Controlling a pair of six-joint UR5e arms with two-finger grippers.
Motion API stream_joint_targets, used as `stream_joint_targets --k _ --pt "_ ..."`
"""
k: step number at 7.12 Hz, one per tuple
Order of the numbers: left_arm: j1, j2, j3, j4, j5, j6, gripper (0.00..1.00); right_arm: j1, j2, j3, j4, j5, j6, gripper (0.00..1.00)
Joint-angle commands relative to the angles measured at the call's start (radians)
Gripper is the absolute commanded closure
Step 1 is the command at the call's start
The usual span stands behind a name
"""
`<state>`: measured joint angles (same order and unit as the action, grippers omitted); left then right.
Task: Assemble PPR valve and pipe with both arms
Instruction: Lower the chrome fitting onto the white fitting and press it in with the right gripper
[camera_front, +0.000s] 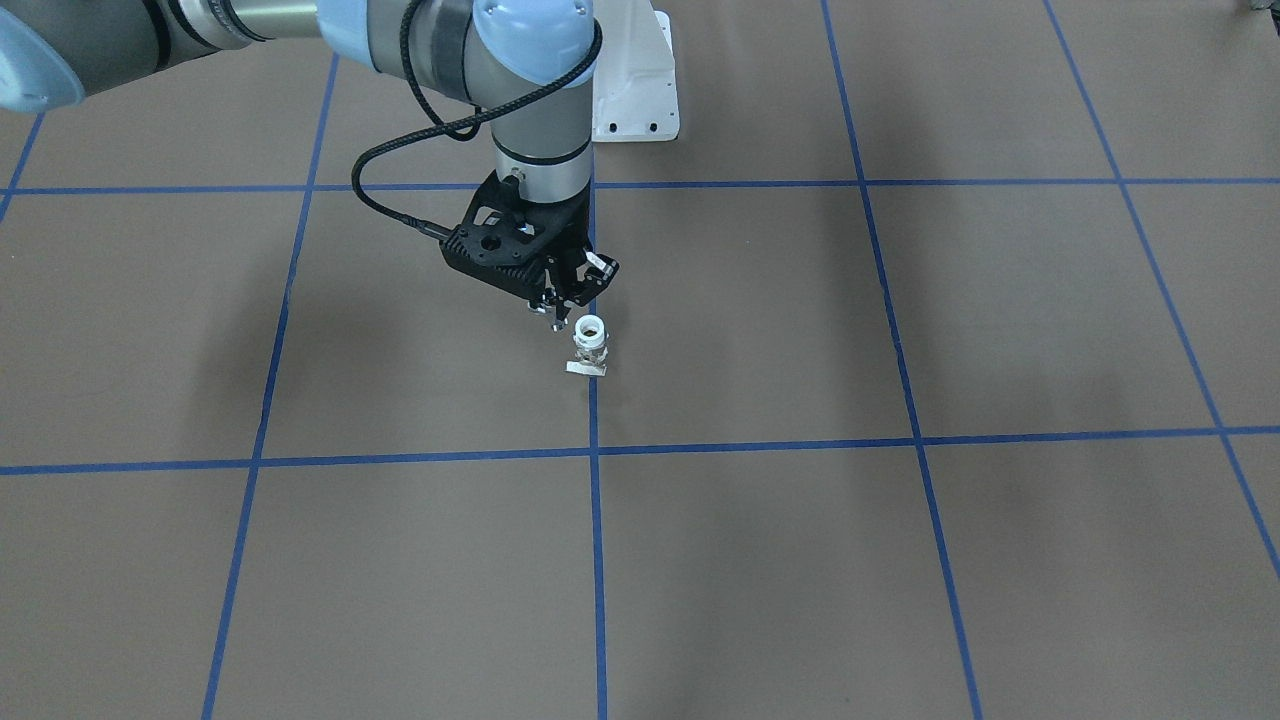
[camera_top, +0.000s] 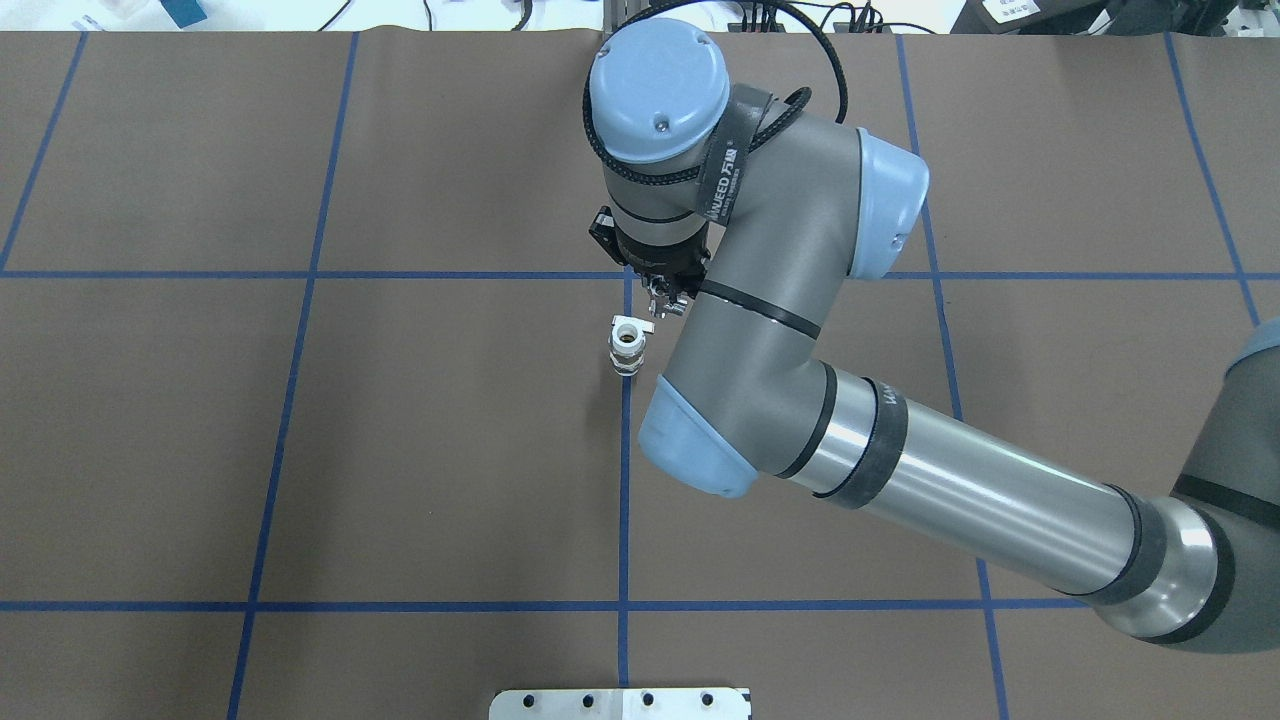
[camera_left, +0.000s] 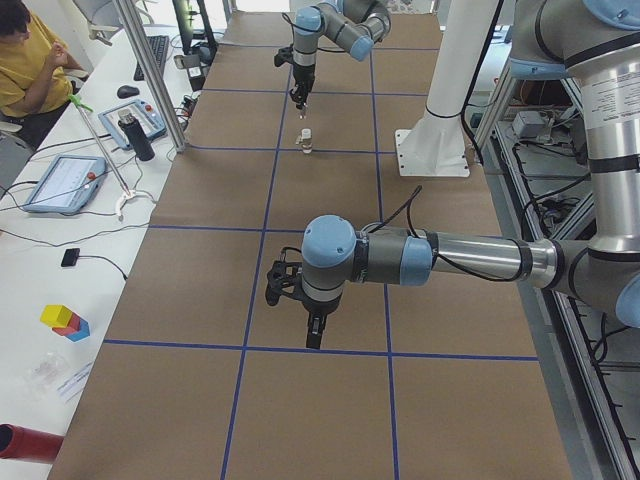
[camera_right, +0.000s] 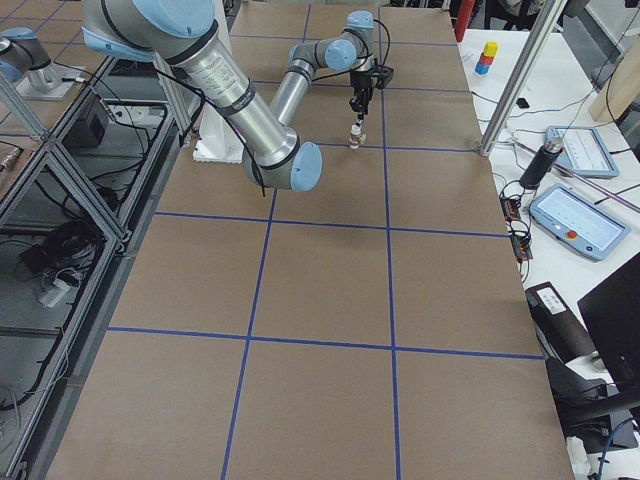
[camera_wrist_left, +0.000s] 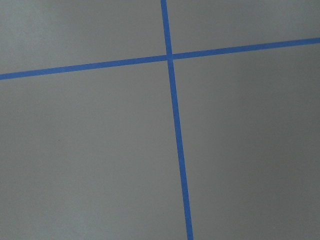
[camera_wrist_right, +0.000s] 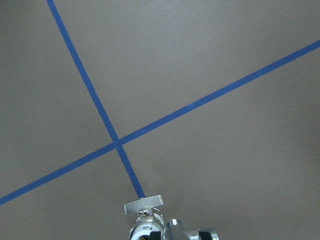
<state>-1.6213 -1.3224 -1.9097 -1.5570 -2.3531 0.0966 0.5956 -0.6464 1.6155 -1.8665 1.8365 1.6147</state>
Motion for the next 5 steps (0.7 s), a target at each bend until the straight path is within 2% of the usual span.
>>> stream_joint_targets --k 1,5 --pt "0.000 0.000 0.000 0.000 0.000 0.000 0.00 -0.043 0.020 -0.028 -0.005 -0.025 0.031 1.00" --pt "0.000 0.000 0.000 0.002 0.000 0.000 0.00 -0.063 0.053 -0.078 -0.002 -0.065 0.044 1.00"
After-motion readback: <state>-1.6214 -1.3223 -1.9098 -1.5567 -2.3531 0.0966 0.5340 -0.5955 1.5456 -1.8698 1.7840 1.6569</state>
